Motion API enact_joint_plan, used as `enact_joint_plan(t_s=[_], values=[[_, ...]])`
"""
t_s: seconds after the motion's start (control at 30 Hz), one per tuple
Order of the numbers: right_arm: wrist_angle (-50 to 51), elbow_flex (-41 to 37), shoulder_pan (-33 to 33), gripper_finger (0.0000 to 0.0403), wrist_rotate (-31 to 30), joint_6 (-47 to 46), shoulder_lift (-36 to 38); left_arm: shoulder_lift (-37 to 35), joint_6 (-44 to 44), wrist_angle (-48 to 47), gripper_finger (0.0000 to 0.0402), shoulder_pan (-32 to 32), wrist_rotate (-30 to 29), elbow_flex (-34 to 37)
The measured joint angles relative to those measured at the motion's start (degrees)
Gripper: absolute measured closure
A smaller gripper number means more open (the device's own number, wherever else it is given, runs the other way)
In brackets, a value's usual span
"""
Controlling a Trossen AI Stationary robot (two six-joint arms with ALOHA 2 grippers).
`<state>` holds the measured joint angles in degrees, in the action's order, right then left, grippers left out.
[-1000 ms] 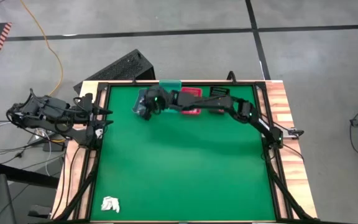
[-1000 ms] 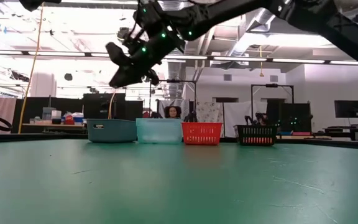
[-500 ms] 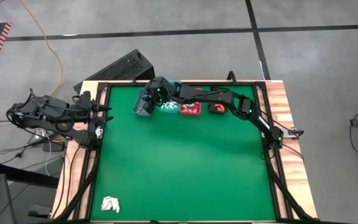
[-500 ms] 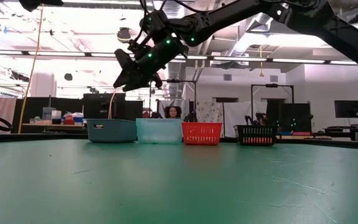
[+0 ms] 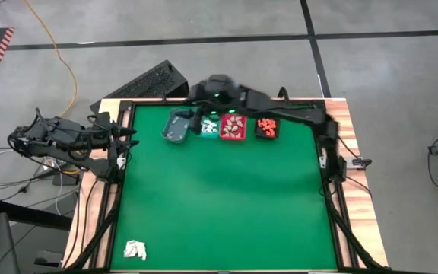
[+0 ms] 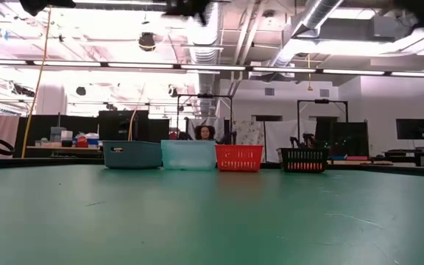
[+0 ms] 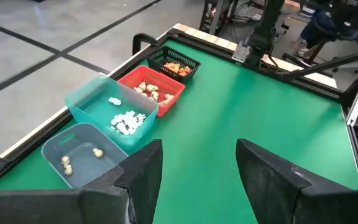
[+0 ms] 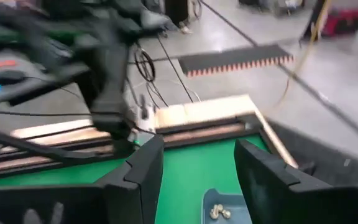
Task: Sort Halloween decoration
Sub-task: Return to Home Position
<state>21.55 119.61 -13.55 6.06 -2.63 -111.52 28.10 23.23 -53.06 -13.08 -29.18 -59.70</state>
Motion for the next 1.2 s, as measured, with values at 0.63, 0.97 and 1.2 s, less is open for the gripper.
enact_joint_plan(t_s=[0.63,0.97,1.2], values=[[37.87,0.02,3.83,0.0211,-3.93,0.32,31.95,0.02,1.5,5.26,0.0207,0.0,-2.68,0.02],[49.45,-0.13,10.59,0.0211,-17.38,-6.23,39.72,-4.04,-11.63,24.36,0.0207,-0.02,6.24,-0.02],[48.26,-12.33,24.43,0.0211,-34.0,-15.88,49.13,-9.69,-8.56,19.68,0.0207,-0.02,6.27,0.21]])
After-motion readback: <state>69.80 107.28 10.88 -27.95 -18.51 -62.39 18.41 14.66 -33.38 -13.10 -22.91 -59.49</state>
